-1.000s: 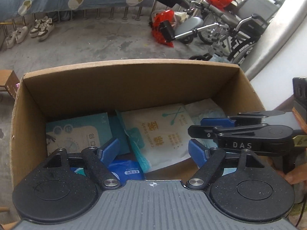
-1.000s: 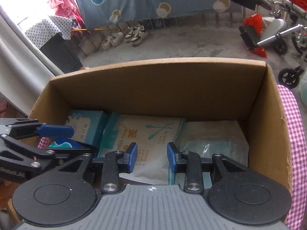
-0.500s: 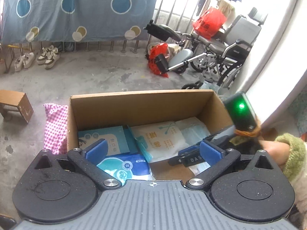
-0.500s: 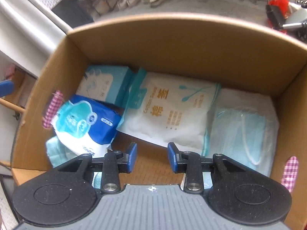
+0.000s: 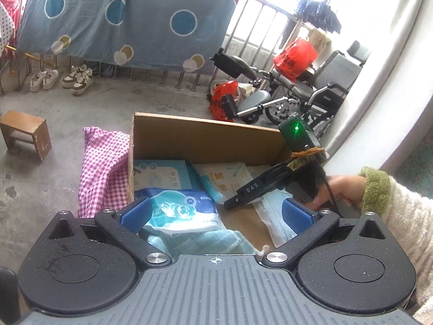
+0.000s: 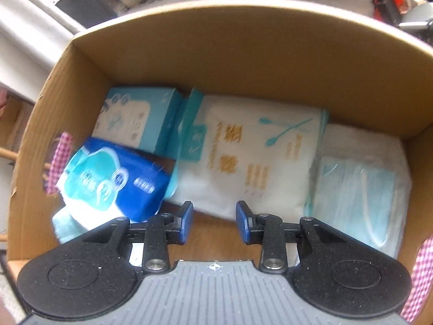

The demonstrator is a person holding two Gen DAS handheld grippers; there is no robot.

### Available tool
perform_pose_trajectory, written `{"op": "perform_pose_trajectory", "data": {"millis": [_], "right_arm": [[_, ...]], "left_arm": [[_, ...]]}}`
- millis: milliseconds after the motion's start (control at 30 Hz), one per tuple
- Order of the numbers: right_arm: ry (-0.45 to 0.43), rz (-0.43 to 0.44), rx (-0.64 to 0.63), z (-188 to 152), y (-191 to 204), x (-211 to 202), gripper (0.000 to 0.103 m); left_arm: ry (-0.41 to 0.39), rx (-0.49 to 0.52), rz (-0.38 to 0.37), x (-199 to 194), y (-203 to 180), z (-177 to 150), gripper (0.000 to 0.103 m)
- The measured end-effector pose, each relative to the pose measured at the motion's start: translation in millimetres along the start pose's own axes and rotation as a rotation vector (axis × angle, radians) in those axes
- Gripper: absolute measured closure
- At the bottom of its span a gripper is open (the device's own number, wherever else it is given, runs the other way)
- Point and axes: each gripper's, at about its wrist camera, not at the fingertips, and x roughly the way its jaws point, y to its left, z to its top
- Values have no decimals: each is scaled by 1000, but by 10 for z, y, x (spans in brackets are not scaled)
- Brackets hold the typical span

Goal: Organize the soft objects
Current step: 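Place the cotton swab pack into the box and open the right gripper, then move the right gripper to the pink plush toy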

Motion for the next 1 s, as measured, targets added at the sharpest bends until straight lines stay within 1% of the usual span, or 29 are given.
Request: {"op": "perform_pose_trajectory", "data": {"millis": [133, 200, 267, 333, 433, 500, 567, 667, 767, 900, 1000], "right_arm": [[85, 71, -4, -113, 53, 1, 64], [114, 55, -22, -162, 95, 62, 63], [96, 34, -23, -136, 125, 55, 63], [77, 32, -2, -64, 126, 53, 63], [70, 24, 17, 19, 122, 72, 63], [70, 27, 25, 13, 126, 53, 63], [61, 35, 25, -36, 157, -27, 60], [7, 63, 39, -170, 184, -310, 60], [-82, 124, 45, -426, 222, -760, 60], [-216, 197, 50, -946, 245, -1382, 60], [-314, 247, 75, -1449, 244, -1732, 60]], "left_arm": [[-19, -13, 13, -91, 64, -117, 1], [-24, -29, 18, -113, 89, -182, 1], [-17, -51, 11, -109, 109, -220, 1], [-7, -69, -1, -107, 140, -274, 1], [-2, -73, 10, -132, 155, -362, 1], [-2, -78, 15, -170, 159, -403, 1], [-1, -86, 5, -213, 150, -441, 1], [4, -86, -28, -277, 110, -514, 1], [16, -73, -50, -318, 10, -596, 1], [45, -38, -84, -343, -160, -693, 1], [85, -4, -130, -322, -320, -805, 1]]}}
